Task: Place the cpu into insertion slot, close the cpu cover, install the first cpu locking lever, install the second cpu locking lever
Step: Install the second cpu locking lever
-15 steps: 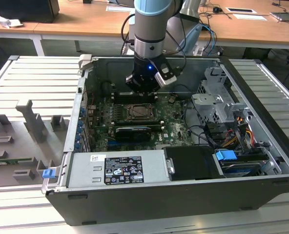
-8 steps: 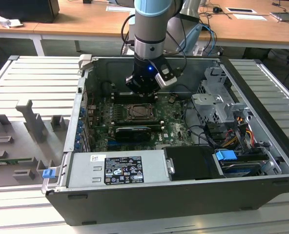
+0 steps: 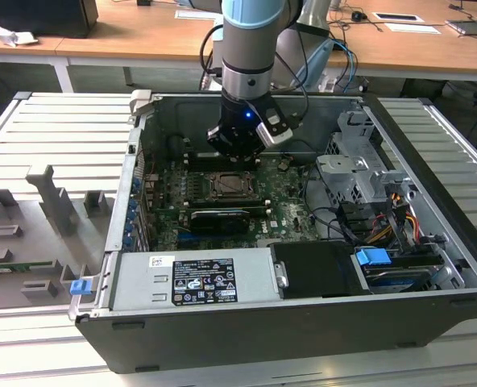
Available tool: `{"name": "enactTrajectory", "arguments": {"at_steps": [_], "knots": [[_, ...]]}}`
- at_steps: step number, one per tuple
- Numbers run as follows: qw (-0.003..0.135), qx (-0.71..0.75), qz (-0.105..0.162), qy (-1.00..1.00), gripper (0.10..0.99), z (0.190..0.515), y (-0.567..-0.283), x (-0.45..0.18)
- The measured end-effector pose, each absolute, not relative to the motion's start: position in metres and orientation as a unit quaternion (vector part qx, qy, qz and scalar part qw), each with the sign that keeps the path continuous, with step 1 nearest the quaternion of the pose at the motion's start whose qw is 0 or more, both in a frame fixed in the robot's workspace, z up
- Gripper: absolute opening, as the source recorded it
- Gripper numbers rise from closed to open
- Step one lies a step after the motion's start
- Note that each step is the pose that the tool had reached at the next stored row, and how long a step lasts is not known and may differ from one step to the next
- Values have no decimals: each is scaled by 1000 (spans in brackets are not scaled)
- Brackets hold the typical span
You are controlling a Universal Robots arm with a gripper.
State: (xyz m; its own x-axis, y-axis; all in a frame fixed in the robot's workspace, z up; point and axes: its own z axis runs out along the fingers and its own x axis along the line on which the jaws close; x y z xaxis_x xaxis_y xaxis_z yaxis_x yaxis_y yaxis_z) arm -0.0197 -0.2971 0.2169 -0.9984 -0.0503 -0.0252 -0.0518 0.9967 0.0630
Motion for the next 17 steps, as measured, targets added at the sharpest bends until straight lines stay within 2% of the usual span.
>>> {"name": "enactTrajectory", "arguments": {"at_steps": [17], "knots": [[12, -26, 32, 999, 106, 223, -307, -20]]}}
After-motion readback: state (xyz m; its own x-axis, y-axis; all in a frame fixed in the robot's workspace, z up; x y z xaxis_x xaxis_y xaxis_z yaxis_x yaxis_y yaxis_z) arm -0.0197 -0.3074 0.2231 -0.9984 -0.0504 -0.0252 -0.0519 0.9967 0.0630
